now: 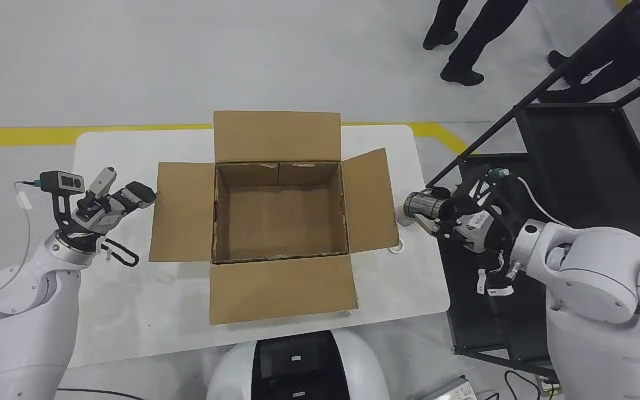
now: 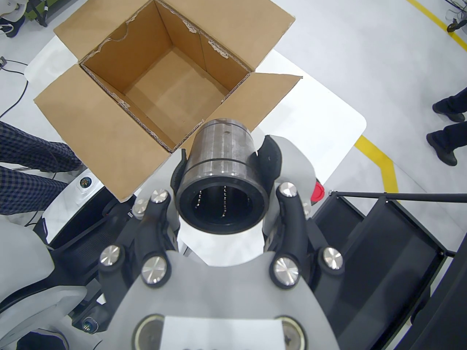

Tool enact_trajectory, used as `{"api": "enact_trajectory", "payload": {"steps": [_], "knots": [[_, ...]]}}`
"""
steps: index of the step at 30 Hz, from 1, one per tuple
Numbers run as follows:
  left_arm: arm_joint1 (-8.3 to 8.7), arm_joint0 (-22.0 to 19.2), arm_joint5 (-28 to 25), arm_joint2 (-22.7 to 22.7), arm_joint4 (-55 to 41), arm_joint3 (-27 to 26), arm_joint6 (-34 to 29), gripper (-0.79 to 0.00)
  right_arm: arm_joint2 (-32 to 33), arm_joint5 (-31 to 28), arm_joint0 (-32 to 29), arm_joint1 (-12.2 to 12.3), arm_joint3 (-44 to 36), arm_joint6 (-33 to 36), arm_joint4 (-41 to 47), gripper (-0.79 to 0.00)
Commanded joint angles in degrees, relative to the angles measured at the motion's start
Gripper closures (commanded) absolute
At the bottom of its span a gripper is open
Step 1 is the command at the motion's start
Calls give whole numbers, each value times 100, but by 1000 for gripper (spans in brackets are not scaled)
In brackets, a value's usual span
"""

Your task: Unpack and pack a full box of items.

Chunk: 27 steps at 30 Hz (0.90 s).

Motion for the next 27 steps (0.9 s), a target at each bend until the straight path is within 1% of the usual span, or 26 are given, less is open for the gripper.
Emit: {"api": "enact_trajectory", "payload": {"steps": [1,4,6,9,11,16,20,27], "knots": [[0,0,0,0,-13,0,-1,-785,0,0,0,0,0,0,0,0],[0,0,0,0,-13,0,-1,-785,4,20,-6,2,16,-50,-47,0],[0,0,0,0,-13,0,-1,-785,60,29,-53,26,96,-47,-276,0],[0,0,0,0,-13,0,-1,-785,177,-183,-168,81,229,173,-609,0],[0,0,0,0,-13,0,-1,-785,232,-207,-322,128,301,185,-902,0],[0,0,0,0,-13,0,-1,-785,285,-368,-763,209,546,24,-1248,0],[0,0,0,0,-13,0,-1,-785,116,-478,-1009,234,790,-142,-1690,0],[0,0,0,0,-13,0,-1,-785,-525,-221,-1010,251,1273,-485,-2512,0]]}}
